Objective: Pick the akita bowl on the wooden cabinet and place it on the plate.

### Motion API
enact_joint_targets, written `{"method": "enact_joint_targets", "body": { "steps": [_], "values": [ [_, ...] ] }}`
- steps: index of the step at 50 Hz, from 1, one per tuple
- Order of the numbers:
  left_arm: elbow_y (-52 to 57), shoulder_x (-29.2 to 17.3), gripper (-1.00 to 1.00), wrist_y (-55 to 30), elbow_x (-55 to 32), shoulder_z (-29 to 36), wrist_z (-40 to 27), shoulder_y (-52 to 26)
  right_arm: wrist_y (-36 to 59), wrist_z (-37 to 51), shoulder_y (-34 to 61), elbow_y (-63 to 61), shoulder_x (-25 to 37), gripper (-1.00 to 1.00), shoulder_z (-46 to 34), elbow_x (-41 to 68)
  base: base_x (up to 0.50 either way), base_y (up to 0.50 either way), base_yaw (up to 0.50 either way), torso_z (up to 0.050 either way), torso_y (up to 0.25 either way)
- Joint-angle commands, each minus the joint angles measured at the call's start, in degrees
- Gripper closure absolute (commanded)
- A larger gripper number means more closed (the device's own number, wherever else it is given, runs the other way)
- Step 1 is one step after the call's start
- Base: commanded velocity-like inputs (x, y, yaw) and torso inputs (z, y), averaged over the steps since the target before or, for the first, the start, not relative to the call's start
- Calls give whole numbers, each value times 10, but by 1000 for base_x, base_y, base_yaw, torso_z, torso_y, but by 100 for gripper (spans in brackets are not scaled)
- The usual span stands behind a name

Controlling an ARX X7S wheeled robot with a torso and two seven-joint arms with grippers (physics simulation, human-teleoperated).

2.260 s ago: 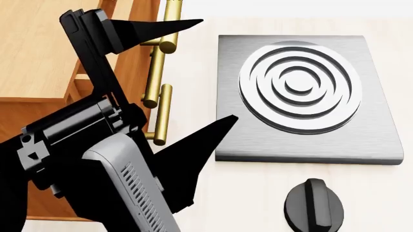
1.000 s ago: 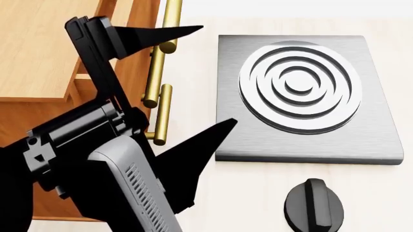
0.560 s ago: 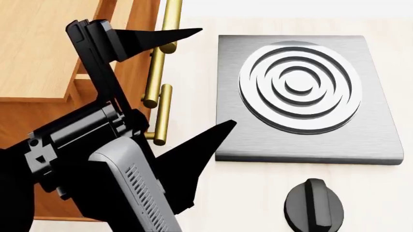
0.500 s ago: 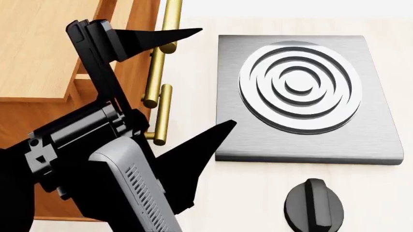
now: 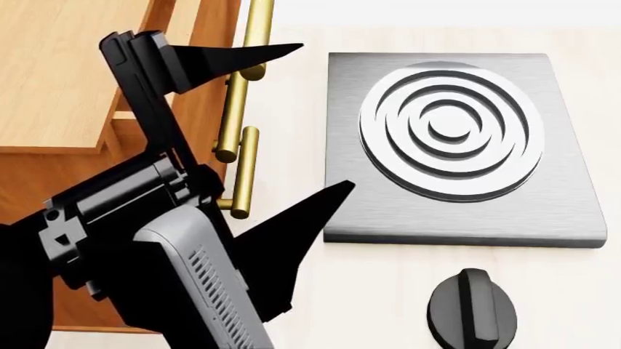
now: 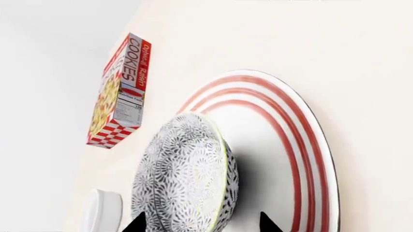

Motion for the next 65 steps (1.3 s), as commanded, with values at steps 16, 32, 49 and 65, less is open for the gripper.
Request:
{"method": "enact_joint_targets", "body": {
  "steps": [16,32,49,65],
  "values": [
    [1,-5,-100,-2,-1,-4,-3,4,1,0,-7,-16,-2,-100,9,-13,0,0,0,0,0],
    [-5,-3,-100,2,-3,-9,-2,2,-18,47,-37,-147,23,-100,48,-49,0,0,0,0,0],
    [-4,-3,-100,0,-4,-11,-1,-1,-26,73,-55,-227,35,-100,81,-71,0,0,0,0,0],
    [-1,-9,-100,3,-3,-11,-5,7,-18,104,-47,-297,61,-100,94,-97,0,0,0,0,0]
  ]
}}
